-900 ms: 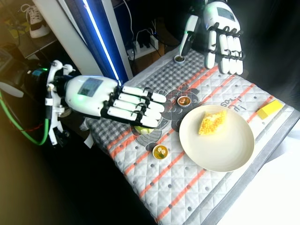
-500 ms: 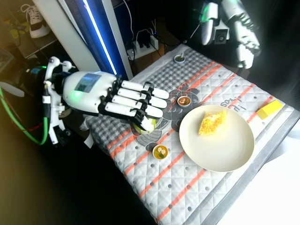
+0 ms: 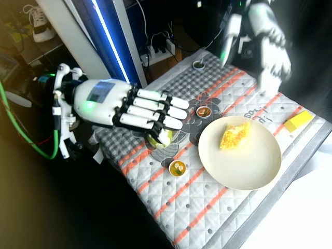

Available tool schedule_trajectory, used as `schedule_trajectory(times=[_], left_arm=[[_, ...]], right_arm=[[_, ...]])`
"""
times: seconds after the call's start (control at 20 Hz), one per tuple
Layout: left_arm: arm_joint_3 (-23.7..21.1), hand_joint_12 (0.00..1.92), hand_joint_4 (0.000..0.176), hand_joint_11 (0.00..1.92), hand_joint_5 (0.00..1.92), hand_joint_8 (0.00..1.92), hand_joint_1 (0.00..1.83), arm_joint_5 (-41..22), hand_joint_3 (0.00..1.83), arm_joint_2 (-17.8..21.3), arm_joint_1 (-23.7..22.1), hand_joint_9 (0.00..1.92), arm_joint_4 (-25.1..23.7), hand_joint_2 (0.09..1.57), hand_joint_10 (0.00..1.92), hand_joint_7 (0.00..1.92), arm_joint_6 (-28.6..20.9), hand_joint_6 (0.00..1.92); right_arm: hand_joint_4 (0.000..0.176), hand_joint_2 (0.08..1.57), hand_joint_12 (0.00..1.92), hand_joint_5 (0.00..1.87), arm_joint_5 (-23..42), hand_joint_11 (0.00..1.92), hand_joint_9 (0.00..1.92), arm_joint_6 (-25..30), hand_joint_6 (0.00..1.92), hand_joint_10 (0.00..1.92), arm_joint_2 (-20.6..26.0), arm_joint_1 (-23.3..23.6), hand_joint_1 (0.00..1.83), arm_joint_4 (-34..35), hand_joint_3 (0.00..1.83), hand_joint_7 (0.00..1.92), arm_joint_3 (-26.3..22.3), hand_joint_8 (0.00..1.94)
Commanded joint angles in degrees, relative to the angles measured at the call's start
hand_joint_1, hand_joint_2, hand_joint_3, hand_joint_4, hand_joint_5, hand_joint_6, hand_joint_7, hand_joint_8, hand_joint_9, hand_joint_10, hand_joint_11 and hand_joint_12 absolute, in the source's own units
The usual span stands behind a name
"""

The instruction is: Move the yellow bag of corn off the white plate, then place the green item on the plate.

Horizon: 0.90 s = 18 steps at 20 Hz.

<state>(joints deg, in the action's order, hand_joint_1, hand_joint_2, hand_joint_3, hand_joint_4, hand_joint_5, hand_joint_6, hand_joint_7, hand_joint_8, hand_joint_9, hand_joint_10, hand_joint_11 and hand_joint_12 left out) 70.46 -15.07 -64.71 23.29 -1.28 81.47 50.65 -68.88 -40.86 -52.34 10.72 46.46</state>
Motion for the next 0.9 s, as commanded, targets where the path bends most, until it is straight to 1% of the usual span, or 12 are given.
schedule_trajectory(times=[0.0, 0.1, 0.15, 0.2, 0.25, 0.35, 0.5, 0.6, 0.65, 0.75, 0.8, 0.85], left_arm=[[0.9, 1.09, 0.002, 0.00, 0.26, 0.00, 0.74, -3.5, 0.00, -0.6, -1.2, 0.14, 2.2, 1.21, 0.15, 0.21, 1.6, 0.00], [4.2, 1.40, 0.000, 0.00, 0.27, 0.00, 0.78, -0.2, 0.00, -3.7, -1.9, 0.19, 6.3, 1.17, 0.45, 0.30, 6.0, 0.00], [5.3, 1.44, 0.000, 0.00, 0.25, 0.00, 0.80, 1.0, 0.00, -4.6, -2.1, 0.12, 7.0, 1.16, 0.62, 0.31, 7.1, 0.00], [6.9, 1.54, 0.014, 0.00, 0.27, 0.01, 0.81, 2.8, 0.00, -6.2, -2.4, 0.06, 7.4, 1.13, 0.88, 0.34, 7.4, 0.01], [8.0, 1.55, 0.030, 0.00, 0.28, 0.01, 0.81, 4.1, 0.00, -7.4, -2.6, 0.03, 7.3, 1.10, 0.95, 0.34, 7.6, 0.01], [8.8, 1.57, 0.057, 0.00, 0.33, 0.01, 0.86, 5.5, 0.00, -9.4, -2.7, 0.08, 11.3, 1.06, 0.89, 0.36, 14.4, 0.02], [9.5, 1.75, 0.035, 0.24, 0.38, 0.04, 0.94, 6.4, 0.00, -11.0, -2.7, 0.11, 16.2, 1.02, 1.19, 0.46, 20.8, 0.02], [11.3, 1.81, 0.013, 0.23, 0.41, 0.06, 0.93, 7.7, 0.00, -12.5, -2.7, 0.07, 16.4, 0.98, 1.32, 0.49, 20.9, 0.02], [12.2, 1.86, 0.019, 0.27, 0.43, 0.08, 0.90, 8.5, 0.00, -13.2, -2.7, 0.07, 16.4, 0.97, 1.40, 0.51, 20.9, 0.02], [13.6, 1.89, 0.022, 0.28, 0.45, 0.09, 0.95, 9.3, 0.00, -14.5, -2.2, 0.04, 16.5, 0.97, 1.46, 0.48, 20.9, 0.03], [14.4, 1.85, 0.000, 0.37, 0.58, 0.29, 1.06, 9.9, 0.00, -15.4, -1.8, 0.17, 16.5, 0.97, 1.45, 0.51, 20.9, 0.05], [14.8, 1.83, 0.000, 0.36, 0.64, 0.49, 1.12, 10.2, 0.00, -15.8, -1.5, 0.24, 16.5, 0.96, 1.43, 0.48, 20.9, 0.06]], right_arm=[[0.000, 1.28, 0.88, 0.00, 7.0, 0.00, 0.04, 0.1, 0.00, 0.01, 0.0, 0.3, 0.53, -0.1, 0.00, 0.00, 0.1, 0.00], [0.000, 1.27, 0.94, 0.00, 7.0, 0.00, 0.05, 0.1, 0.00, 0.02, -0.2, 0.2, 0.58, 0.1, 0.00, 0.00, 0.1, 0.00], [0.000, 1.26, 0.95, 0.00, 7.0, 0.00, 0.05, 0.1, 0.00, 0.02, -0.2, 0.2, 0.58, 0.1, 0.00, 0.01, 0.1, 0.00], [0.000, 1.26, 1.01, 0.00, 7.0, 0.00, 0.06, 0.1, 0.00, 0.02, -0.2, 0.1, 0.61, 0.3, 0.00, 0.02, 0.2, 0.00], [0.000, 1.26, 1.08, 0.00, 7.0, 0.00, 0.06, 0.1, 0.00, 0.02, -0.2, 0.0, 0.59, 0.4, 0.00, 0.01, 0.2, 0.00], [0.000, 1.25, 0.92, 0.00, 7.0, 0.00, 0.06, 0.1, 0.00, 0.02, -0.3, -0.1, 0.51, 0.5, 0.00, 0.02, 0.2, 0.00], [0.000, 1.27, 0.89, 0.00, 7.0, 0.00, 0.05, 0.3, 0.00, 0.01, -0.6, -0.1, 0.50, 0.5, 0.00, 0.00, 0.3, 0.00], [0.000, 1.27, 0.99, 0.00, 7.0, 0.00, 0.05, 0.4, 0.00, 0.01, -0.8, -0.2, 0.50, 0.5, 0.00, 0.00, 0.4, 0.00], [0.000, 1.27, 1.11, 0.00, 7.0, 0.00, 0.07, 0.4, 0.00, 0.03, -0.9, -0.3, 0.47, 0.5, 0.00, 0.00, 0.4, 0.00], [0.000, 1.26, 1.02, 0.00, 7.0, 0.00, 0.08, 0.6, 0.00, 0.03, -1.0, -0.3, 0.51, 0.5, 0.00, 0.02, 0.5, 0.00], [0.000, 1.26, 0.96, 0.00, 7.0, 0.00, 0.08, 0.7, 0.00, 0.02, -1.1, -0.4, 0.50, 0.5, 0.00, 0.02, 0.5, 0.00], [0.000, 1.26, 0.96, 0.00, 7.0, 0.00, 0.07, 0.7, 0.00, 0.02, -1.1, -0.4, 0.48, 0.5, 0.00, 0.02, 0.5, 0.00]])
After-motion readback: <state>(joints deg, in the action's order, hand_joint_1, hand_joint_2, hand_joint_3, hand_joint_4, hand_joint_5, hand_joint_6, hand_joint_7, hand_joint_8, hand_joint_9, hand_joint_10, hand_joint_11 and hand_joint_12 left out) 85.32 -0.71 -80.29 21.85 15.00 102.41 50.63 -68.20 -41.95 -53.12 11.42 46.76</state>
